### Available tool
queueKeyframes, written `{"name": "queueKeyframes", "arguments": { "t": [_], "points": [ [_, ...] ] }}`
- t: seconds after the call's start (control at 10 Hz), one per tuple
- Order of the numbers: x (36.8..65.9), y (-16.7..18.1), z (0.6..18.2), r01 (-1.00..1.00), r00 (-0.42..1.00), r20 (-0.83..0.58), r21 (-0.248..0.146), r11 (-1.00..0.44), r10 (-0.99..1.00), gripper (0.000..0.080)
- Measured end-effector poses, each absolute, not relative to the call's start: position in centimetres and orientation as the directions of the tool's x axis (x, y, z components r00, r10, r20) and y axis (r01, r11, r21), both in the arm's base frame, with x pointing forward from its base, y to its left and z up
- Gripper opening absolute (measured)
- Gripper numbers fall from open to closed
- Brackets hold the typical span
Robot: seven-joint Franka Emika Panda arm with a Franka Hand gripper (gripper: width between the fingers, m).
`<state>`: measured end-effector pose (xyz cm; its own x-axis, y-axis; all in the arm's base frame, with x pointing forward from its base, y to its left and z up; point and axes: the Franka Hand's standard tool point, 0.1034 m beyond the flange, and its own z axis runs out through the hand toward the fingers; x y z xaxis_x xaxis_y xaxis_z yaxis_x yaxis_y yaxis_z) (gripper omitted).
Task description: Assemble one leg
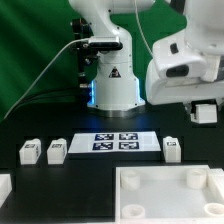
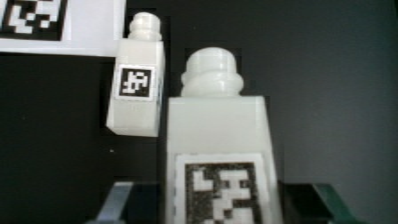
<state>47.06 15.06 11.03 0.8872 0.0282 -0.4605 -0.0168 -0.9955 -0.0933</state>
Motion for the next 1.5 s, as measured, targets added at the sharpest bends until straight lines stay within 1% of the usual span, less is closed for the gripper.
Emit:
{"name": "queueKeyframes", "arguments": {
  "t": [0.1, 0.2, 0.3, 0.4, 0.5, 0.6, 0.7, 0.8, 0.9, 1.0, 1.1, 1.2, 1.3, 1.4, 1.5],
  "points": [
    [47.1, 15.0, 10.9, -0.017, 0.923, -0.385, -0.095, -0.995, 0.020, 0.0291],
    [47.7, 14.9, 11.1, -0.018, 0.959, -0.283, -0.100, -0.995, 0.011, 0.0291],
    [49.9, 14.0, 11.7, 0.050, 0.982, -0.174, -0.120, -0.992, 0.070, 0.0291],
    [53.1, 12.9, 13.2, 0.088, 0.994, -0.060, -0.121, -0.989, 0.095, 0.0291],
    [55.7, 11.9, 14.1, 0.128, 0.991, 0.053, -0.119, -0.985, 0.123, 0.0291],
    [57.9, 11.5, 14.8, 0.148, 0.978, 0.162, -0.111, -0.983, 0.129, 0.0291],
    [59.9, 11.4, 15.3, 0.161, 0.945, 0.302, -0.098, -0.982, 0.125, 0.0291],
    [59.3, 11.4, 14.9, 0.159, 0.913, 0.392, -0.087, -0.983, 0.113, 0.0291],
    [58.6, 11.1, 14.5, 0.158, 0.894, 0.435, -0.080, -0.984, 0.108, 0.0291],
    [59.2, 10.9, 15.0, 0.156, 0.834, 0.543, -0.067, -0.985, 0.096, 0.0291],
    [58.9, 10.6, 14.6, 0.149, 0.780, 0.620, -0.059, -0.987, 0.081, 0.0291],
    [58.3, 10.7, 13.4, 0.151, 0.810, 0.580, -0.063, -0.986, 0.087, 0.0291],
    [58.7, 10.2, 13.5, 0.164, 0.797, 0.596, -0.047, -0.985, 0.104, 0.0291],
    [59.2, 9.1, 12.0, 0.157, 0.800, 0.592, -0.042, -0.987, 0.102, 0.0291],
    [60.2, 9.3, 10.9, 0.152, 0.805, 0.586, -0.052, -0.987, 0.093, 0.0291]
  ]
}}
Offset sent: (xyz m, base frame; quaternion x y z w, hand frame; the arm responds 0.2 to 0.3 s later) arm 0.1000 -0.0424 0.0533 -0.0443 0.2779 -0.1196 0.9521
